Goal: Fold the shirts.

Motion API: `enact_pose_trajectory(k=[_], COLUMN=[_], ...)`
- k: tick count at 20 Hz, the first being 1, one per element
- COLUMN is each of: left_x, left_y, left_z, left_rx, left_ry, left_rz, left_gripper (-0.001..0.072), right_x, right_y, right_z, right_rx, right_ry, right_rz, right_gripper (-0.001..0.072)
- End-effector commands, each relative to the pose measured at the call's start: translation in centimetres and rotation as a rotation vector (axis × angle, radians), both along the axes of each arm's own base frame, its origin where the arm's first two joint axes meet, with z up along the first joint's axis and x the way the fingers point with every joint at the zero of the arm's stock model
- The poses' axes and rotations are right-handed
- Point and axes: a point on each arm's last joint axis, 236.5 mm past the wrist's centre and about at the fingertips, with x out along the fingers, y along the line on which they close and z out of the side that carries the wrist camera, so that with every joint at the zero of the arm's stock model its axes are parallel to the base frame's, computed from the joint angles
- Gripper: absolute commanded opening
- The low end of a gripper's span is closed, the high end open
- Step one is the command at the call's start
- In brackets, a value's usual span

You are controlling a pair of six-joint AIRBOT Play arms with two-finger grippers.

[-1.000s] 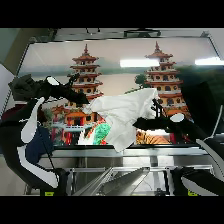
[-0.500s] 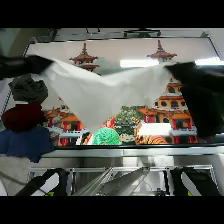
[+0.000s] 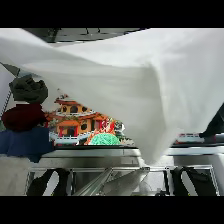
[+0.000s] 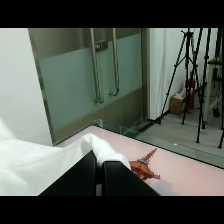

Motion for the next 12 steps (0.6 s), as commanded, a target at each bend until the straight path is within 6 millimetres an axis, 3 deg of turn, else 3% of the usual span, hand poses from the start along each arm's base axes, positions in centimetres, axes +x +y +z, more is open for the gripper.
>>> enact_pose_trajectory(k=[1, 4, 7, 10, 12], left_x=[3.7, 12.4, 20.8, 26.3, 28.9], left_y=[-0.3, -1.6, -2.4, -2.6, -2.5], left_z=[-3.8, -14.4, -29.1, -43.7, -50.8], left_rx=[-0.045, -0.076, -0.057, -0.034, -0.045], left_ry=[0.178, 0.483, 0.789, 1.021, 1.124], left_rz=[-0.085, -0.169, -0.150, -0.128, -0.122], left_gripper=[0.0031, 0.0030, 0.0030, 0.0030, 0.0029], right_x=[4.4, 13.2, 21.3, 27.6, 31.2], right_y=[-1.1, -3.6, -5.2, -4.6, -4.1], right_z=[-3.3, -11.5, -23.7, -36.2, -43.9], right_rx=[-0.022, -0.063, -0.124, -0.137, -0.110], right_ry=[0.133, 0.364, 0.635, 0.831, 0.923], right_rz=[-0.005, -0.058, -0.093, -0.100, -0.134], right_gripper=[0.0020, 0.0020, 0.0020, 0.0020, 0.0020])
